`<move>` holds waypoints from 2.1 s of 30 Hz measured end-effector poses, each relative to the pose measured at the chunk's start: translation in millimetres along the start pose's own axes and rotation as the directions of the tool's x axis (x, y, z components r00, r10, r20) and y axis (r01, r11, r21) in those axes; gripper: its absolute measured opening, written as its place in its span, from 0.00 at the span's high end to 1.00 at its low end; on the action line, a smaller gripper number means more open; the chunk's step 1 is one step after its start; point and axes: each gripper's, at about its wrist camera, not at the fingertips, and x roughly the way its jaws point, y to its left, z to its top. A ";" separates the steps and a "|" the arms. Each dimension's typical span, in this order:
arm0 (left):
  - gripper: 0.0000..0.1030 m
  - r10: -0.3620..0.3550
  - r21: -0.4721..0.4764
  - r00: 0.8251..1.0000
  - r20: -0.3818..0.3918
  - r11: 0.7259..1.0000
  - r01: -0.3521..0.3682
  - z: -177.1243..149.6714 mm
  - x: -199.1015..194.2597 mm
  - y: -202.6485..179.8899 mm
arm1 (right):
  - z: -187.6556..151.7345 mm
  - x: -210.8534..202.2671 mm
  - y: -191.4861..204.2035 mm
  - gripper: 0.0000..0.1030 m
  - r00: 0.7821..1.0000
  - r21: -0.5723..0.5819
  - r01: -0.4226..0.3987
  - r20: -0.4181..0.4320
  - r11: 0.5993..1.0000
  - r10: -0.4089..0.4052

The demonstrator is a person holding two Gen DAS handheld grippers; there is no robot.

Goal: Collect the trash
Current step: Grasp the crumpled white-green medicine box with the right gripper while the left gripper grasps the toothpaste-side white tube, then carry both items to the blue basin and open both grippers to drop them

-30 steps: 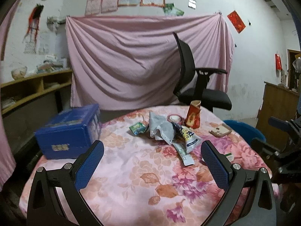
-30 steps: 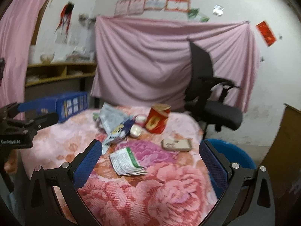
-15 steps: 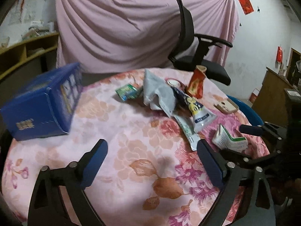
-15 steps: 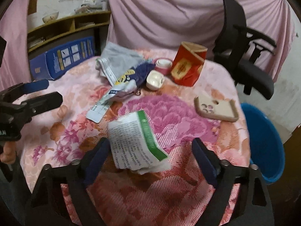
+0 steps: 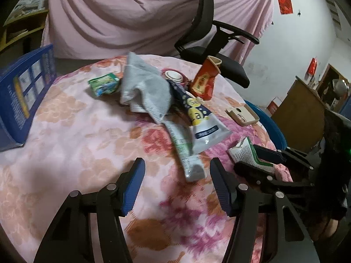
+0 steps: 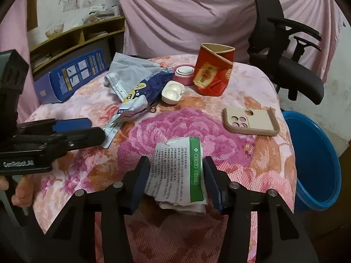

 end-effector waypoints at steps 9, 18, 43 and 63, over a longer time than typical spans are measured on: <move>0.72 0.131 0.120 0.991 -0.025 0.985 -0.127 3.2 17.5 -20.9 | -8.5 -8.9 -9.5 0.53 0.999 0.061 0.006 0.039 0.998 -0.009; 0.83 0.146 0.112 0.988 -0.053 0.984 -0.139 -3.5 16.4 -23.7 | -13.1 -18.1 -13.5 0.53 0.996 0.090 -0.022 0.083 0.996 0.014; 0.83 -0.071 0.245 0.894 0.443 0.969 -0.044 37.7 -20.9 -155.7 | 11.4 -132.4 -120.8 0.54 0.748 0.314 0.202 0.563 0.928 -0.353; 0.82 -0.129 0.266 0.982 0.137 0.960 0.089 118.4 132.2 -244.0 | -3.2 -101.7 -251.2 0.54 0.775 0.503 0.205 0.440 0.840 -0.453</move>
